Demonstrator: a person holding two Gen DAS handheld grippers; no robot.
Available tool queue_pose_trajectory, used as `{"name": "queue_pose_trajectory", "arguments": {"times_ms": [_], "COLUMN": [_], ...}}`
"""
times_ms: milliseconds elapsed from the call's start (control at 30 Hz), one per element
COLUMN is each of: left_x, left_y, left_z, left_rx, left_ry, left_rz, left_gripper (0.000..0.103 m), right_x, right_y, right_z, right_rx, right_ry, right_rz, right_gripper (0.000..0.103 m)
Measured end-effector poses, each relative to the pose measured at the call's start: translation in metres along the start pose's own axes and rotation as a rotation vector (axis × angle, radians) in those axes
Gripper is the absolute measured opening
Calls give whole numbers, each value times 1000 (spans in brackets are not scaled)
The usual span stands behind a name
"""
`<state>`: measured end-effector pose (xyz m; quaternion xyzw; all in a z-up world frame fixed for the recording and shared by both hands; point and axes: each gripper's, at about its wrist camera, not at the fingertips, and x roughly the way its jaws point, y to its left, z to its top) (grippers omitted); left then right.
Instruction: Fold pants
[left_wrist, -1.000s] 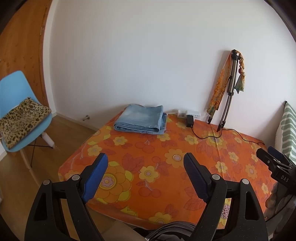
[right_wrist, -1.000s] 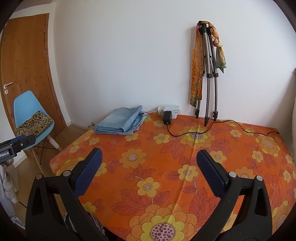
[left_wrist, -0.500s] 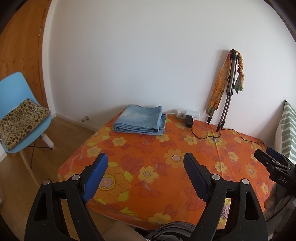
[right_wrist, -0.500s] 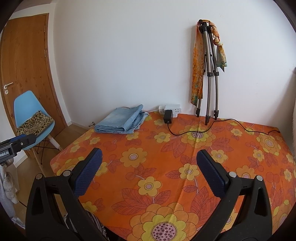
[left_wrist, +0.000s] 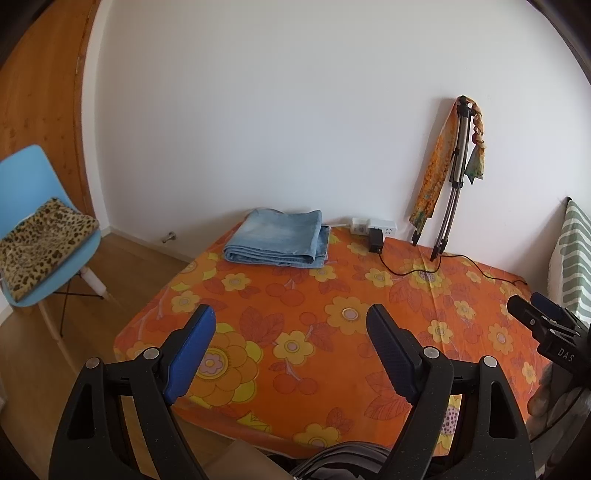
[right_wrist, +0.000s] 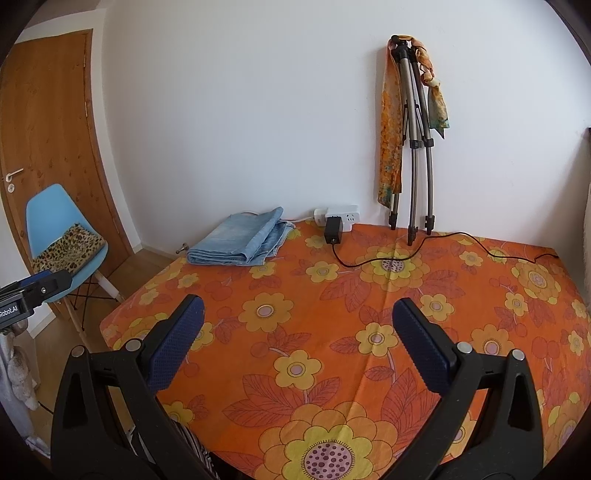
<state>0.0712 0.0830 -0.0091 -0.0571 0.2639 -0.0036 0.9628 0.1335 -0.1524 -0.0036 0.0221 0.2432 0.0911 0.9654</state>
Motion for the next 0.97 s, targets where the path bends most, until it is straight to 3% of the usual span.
{"name": "queue_pose_trajectory", "arguments": {"times_ms": [967], "left_x": [-1], "left_y": [4], "left_z": [-2], "left_rx": [2], "left_ry": [-22], "left_rz": [2], "left_gripper": [84], "right_x": [0], "right_y": [4], "right_z": [-4], "right_rx": [12], "right_ry": [8], "right_rz": [-16], "right_gripper": [103]}}
